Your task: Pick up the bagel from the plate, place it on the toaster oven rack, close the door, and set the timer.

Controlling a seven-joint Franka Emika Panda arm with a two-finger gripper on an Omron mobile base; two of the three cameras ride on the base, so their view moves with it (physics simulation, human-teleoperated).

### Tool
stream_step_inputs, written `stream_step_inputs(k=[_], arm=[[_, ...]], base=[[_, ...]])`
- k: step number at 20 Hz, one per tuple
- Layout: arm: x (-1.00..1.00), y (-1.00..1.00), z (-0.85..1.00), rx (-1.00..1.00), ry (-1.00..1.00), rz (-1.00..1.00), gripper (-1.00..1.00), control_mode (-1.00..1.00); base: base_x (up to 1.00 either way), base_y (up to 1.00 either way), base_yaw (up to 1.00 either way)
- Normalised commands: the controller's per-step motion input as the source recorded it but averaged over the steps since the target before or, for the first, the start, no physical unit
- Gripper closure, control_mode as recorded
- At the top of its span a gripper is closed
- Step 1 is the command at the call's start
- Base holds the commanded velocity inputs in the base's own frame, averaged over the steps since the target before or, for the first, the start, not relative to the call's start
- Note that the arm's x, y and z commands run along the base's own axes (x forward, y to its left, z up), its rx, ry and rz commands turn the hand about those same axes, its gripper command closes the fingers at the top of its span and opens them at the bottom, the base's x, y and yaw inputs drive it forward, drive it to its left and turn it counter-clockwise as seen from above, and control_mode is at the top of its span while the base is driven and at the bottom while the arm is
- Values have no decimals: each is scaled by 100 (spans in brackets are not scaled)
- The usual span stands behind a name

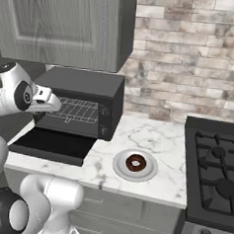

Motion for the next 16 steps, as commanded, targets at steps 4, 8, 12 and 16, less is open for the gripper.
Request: stream_step_inputs(k=[4, 8, 12, 16], arm=[[16, 12, -15, 0, -13, -4, -100, -100], [25, 11, -10, 0, -2, -5, -100, -100], [30, 9, -7, 0, 0, -6, -100, -100], [36, 5, -10, 0, 0, -5, -100, -100]], base=[[0, 0, 0], [0, 0, 0], [0, 0, 0], [0, 0, 0]])
